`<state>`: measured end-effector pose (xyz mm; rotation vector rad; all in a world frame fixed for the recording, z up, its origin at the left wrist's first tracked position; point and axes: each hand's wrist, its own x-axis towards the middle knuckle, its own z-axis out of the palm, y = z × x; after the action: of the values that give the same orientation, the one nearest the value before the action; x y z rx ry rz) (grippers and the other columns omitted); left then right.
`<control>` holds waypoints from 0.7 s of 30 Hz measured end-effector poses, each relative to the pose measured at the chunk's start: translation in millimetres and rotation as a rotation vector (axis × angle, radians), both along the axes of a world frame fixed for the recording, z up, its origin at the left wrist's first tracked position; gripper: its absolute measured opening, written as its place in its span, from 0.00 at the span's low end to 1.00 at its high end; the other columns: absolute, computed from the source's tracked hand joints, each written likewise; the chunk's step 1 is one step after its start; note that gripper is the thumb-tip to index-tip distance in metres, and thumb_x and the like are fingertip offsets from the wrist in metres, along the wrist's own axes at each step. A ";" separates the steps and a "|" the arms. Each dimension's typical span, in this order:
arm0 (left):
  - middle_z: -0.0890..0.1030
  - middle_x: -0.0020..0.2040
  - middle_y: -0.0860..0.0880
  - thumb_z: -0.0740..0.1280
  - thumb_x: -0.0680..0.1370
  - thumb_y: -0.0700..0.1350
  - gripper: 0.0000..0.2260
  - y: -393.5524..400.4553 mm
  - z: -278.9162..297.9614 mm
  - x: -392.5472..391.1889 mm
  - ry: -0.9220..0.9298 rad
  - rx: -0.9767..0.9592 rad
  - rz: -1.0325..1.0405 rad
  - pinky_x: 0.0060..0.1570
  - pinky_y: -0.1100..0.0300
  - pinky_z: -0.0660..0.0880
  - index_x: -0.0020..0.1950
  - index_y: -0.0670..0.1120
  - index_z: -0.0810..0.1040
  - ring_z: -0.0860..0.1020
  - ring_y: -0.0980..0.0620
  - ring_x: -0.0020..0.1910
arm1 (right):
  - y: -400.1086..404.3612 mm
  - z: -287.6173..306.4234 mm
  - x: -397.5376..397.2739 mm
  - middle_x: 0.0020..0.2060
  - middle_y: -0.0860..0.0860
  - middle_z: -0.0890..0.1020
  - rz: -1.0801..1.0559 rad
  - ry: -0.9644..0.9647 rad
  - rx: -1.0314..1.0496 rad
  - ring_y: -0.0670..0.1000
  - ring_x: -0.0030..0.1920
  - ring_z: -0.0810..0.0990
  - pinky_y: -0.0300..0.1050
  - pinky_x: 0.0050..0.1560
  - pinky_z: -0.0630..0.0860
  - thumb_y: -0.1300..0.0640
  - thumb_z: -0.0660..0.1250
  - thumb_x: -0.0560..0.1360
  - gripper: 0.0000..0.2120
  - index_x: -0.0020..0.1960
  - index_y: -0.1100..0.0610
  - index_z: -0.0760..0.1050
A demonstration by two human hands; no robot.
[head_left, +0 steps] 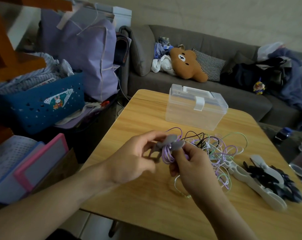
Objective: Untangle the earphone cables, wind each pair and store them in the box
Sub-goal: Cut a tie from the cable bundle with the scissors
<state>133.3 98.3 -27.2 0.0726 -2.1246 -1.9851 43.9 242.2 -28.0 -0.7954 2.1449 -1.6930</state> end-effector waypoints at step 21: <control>0.83 0.58 0.53 0.71 0.77 0.40 0.06 19.3 3.2 -16.7 0.361 -0.305 0.248 0.60 0.58 0.77 0.53 0.46 0.83 0.78 0.55 0.63 | 0.2 1.5 -5.3 0.45 0.54 0.87 0.125 0.017 -0.142 0.51 0.47 0.87 0.46 0.49 0.82 0.63 0.66 0.80 0.06 0.55 0.61 0.80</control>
<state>116.6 117.5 -24.0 -0.0671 -2.0373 -1.4000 38.7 242.3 -26.5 -0.9647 1.9587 -1.7937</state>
